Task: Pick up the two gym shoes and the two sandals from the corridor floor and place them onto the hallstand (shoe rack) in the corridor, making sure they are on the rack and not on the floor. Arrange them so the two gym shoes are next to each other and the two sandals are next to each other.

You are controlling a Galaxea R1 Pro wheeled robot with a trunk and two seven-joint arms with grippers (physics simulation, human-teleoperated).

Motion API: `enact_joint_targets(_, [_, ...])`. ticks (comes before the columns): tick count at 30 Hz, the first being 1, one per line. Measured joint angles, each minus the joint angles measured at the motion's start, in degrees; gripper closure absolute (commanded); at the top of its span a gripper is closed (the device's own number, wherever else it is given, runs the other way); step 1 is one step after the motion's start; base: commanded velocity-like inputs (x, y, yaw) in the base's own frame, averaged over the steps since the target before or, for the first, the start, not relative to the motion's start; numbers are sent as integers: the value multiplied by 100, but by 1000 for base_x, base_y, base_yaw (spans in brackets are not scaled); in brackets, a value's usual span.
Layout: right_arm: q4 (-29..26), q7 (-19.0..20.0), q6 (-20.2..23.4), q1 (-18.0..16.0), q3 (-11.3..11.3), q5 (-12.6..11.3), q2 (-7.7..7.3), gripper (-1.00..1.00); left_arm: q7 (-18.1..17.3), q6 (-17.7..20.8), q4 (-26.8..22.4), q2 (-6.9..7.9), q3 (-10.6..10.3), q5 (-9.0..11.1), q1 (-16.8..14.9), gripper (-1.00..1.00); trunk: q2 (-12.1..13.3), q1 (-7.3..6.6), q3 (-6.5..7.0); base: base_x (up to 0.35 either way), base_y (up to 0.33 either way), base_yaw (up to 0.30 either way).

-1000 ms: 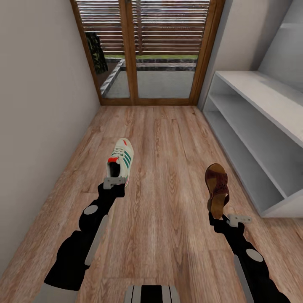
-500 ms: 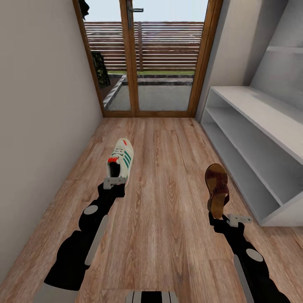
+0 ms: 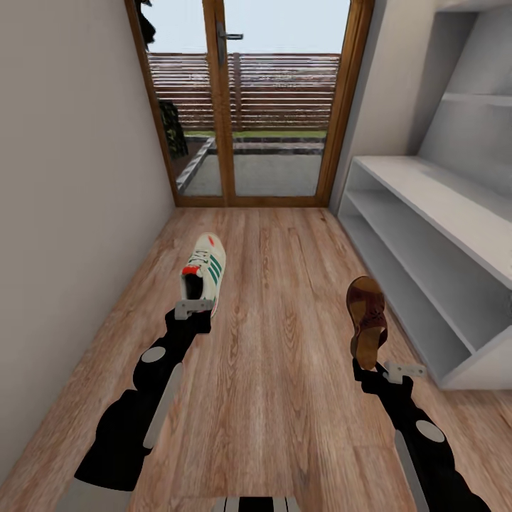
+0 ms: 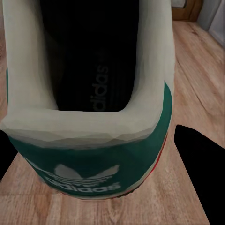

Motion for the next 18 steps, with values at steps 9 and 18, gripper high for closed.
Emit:
enact_joint_targets(9, [0, 0, 0, 2, 0, 0, 0, 100, 1, 0, 0, 0, 0, 0, 0, 100, 12, -23, 284, 0, 0, 0])
enact_joint_targets(18, [0, 0, 0, 3, 0, 0, 0, 100, 1, 0, 46, 0, 0, 1, 0, 100, 24, -46, 569, 0, 0, 0])
